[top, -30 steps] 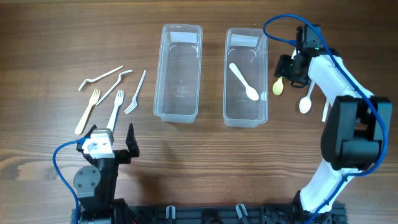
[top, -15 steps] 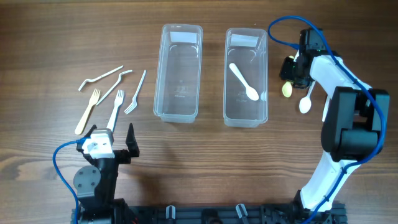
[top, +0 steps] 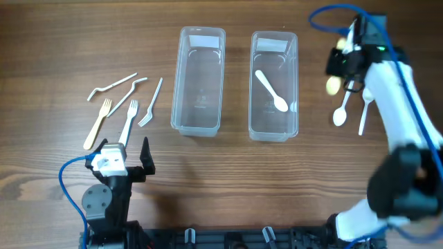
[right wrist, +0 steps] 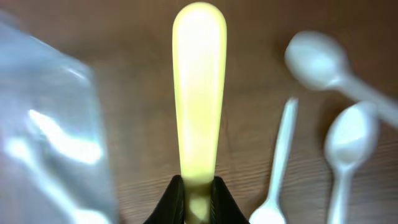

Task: Pack container
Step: 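Grasp the yellow spoon with the right gripper and drop it in the right container, then grasp a white spoon with the right gripper and place it in the right container, then grasp another white spoon with the right gripper and drop it in the right container, then grasp the last white spoon with the right gripper and drop it in the right container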

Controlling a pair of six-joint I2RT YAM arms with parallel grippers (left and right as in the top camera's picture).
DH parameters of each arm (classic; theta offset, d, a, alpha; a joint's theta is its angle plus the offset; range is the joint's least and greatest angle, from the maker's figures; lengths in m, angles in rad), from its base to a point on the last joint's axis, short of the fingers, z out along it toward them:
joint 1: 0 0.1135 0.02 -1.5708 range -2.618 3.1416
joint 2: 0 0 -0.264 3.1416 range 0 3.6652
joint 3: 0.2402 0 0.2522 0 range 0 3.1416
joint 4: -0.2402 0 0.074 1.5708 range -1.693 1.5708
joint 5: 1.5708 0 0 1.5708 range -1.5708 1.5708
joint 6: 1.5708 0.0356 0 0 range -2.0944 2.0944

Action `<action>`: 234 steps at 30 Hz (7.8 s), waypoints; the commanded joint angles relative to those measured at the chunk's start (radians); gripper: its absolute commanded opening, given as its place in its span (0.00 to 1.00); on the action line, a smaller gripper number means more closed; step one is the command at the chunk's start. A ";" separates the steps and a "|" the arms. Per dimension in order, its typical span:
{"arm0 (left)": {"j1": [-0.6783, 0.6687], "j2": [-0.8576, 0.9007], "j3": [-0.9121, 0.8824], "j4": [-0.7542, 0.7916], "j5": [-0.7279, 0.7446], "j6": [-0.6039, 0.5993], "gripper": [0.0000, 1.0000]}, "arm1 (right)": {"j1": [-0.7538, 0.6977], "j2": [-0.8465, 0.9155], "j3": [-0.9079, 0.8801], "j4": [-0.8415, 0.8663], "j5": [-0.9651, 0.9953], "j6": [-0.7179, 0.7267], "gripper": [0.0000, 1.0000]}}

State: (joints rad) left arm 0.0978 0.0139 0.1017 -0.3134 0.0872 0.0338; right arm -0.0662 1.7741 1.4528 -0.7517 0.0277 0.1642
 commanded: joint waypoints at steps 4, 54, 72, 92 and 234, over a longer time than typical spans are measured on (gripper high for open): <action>-0.002 -0.007 -0.005 0.003 0.012 0.019 1.00 | 0.124 -0.134 0.022 -0.054 -0.172 -0.048 0.04; -0.002 -0.007 -0.005 0.003 0.012 0.019 1.00 | -0.195 0.248 -0.399 0.303 -0.041 0.123 0.12; -0.002 -0.007 -0.005 0.003 0.012 0.019 1.00 | 0.058 -0.433 -0.369 0.160 -0.243 0.000 0.04; -0.002 -0.007 -0.005 0.003 0.012 0.019 1.00 | 0.213 -0.344 -0.249 0.005 0.129 0.083 0.60; -0.002 -0.007 -0.005 0.003 0.012 0.019 1.00 | -0.190 0.255 -0.254 0.543 0.026 -0.503 0.77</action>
State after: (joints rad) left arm 0.0978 0.0139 0.1017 -0.3134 0.0872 0.0338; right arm -0.2871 2.0106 1.2037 -0.2153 -0.1001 -0.2726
